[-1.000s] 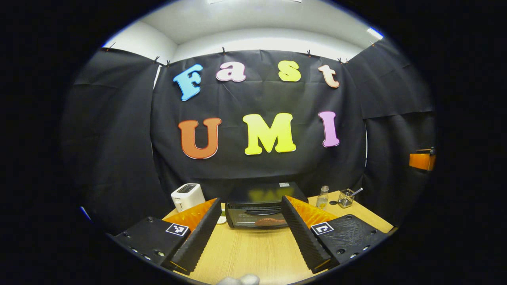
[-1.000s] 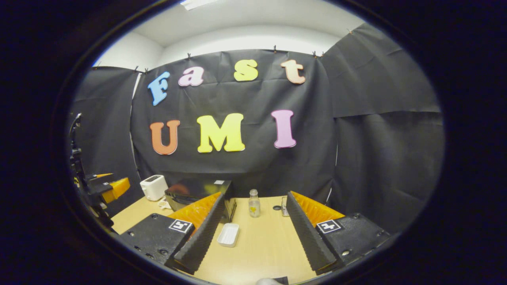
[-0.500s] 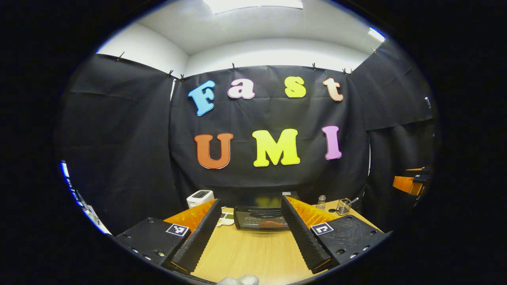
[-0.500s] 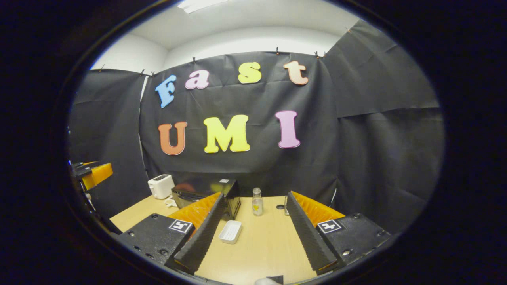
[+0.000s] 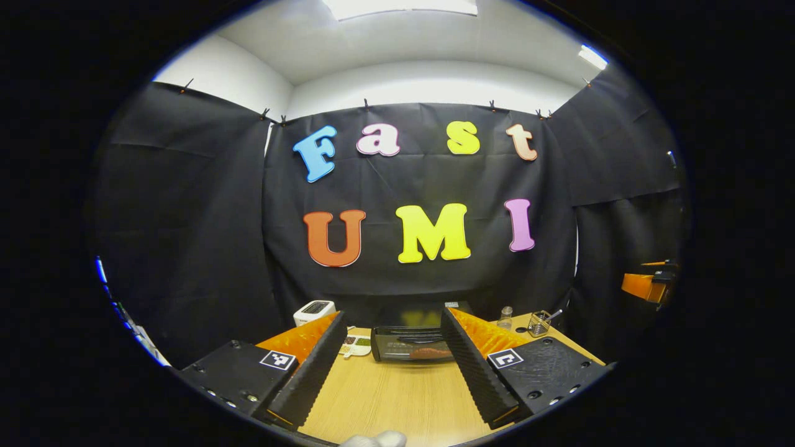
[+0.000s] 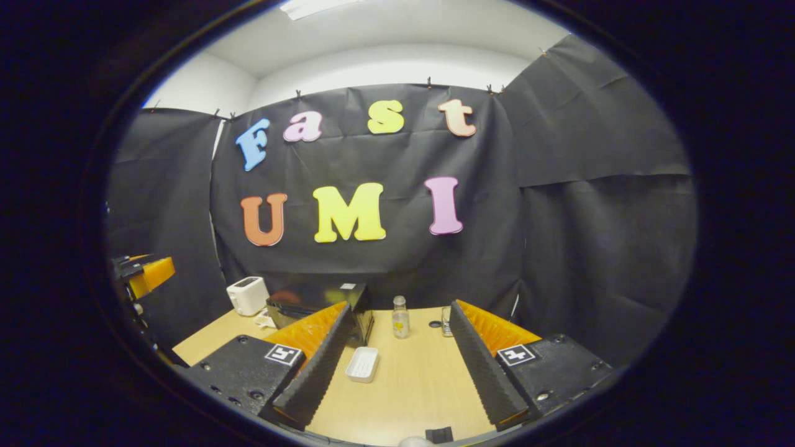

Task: Open the electric oven with the left hand, put the food in, and close the electric oven.

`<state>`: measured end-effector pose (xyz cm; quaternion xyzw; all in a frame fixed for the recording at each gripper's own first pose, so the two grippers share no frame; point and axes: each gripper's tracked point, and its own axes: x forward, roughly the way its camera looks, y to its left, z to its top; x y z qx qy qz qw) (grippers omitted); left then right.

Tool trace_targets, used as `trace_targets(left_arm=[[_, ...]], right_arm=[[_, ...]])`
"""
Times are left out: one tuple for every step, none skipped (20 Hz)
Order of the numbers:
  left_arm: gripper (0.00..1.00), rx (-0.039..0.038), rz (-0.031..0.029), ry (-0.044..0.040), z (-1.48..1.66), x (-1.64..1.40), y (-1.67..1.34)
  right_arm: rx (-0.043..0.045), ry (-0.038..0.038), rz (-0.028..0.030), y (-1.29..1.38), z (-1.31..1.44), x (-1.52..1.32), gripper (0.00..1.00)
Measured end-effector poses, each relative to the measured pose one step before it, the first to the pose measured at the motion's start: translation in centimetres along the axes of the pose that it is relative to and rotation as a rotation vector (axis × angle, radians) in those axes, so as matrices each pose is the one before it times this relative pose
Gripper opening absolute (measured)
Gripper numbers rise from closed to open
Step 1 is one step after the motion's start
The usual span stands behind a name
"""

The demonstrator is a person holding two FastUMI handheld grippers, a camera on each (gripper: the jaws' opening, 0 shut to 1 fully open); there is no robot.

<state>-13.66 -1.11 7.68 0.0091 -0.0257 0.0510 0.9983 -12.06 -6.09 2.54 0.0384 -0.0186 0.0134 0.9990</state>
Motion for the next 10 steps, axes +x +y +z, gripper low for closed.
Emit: trace_targets(left_arm=[[0.96, 0.00011, -0.00539, -0.00206, 0.002, 0.23, 0.139], [0.96, -0.00892, -0.013, -0.00757, 0.115, 0.047, -0.181], [0.96, -0.00671, -0.01311, -0.00169, 0.112, 0.196, -0.369], [0.96, 0.00068, -0.00816, -0.0015, -0.02, 0.198, -0.061], [0.96, 0.00199, -0.0054, 0.00303, -0.184, 0.141, 0.107], [0.96, -0.00115, -0.00363, -0.00162, 0.049, 0.06, 0.161], [0.96, -0.00335, -0.00657, 0.00125, -0.065, 0.045, -0.098], [0.96, -0.00158, -0.00625, -0.00096, -0.062, 0.123, 0.024], [0.96, 0.00151, -0.00555, 0.00139, -0.097, 0.078, 0.08], [0.96, 0.00252, -0.00052, 0.00113, -0.078, 0.11, 0.136]], right_arm=[[-0.00325, 0.0035, 0.00124, 0.259, -0.018, 0.026, 0.98], [-0.00281, -0.00148, -0.00575, -0.034, 0.038, 0.132, 1.0], [-0.00108, -0.00267, -0.00969, -0.079, 0.259, 0.086, 1.0], [0.00054, -0.00426, -0.00756, -0.01, 0.215, 0.002, 1.0], [0.00066, -0.00333, -0.00738, 0.011, 0.179, 0.069, 0.99], [-0.0025, -0.00036, -0.0073, 0.021, 0.02, 0.009, 0.97], [-0.00036, -0.00031, -0.00765, -0.024, 0.064, 0.068, 0.97], [0.00105, -0.00089, -0.0041, 0.064, 0.083, 0.002, 0.99], [0.00385, -0.00304, -0.00378, 0.15, 0.105, -0.028, 0.97], [0.00347, 0.0005, -0.00266, 0.16, -0.084, 0.026, 1.0]])
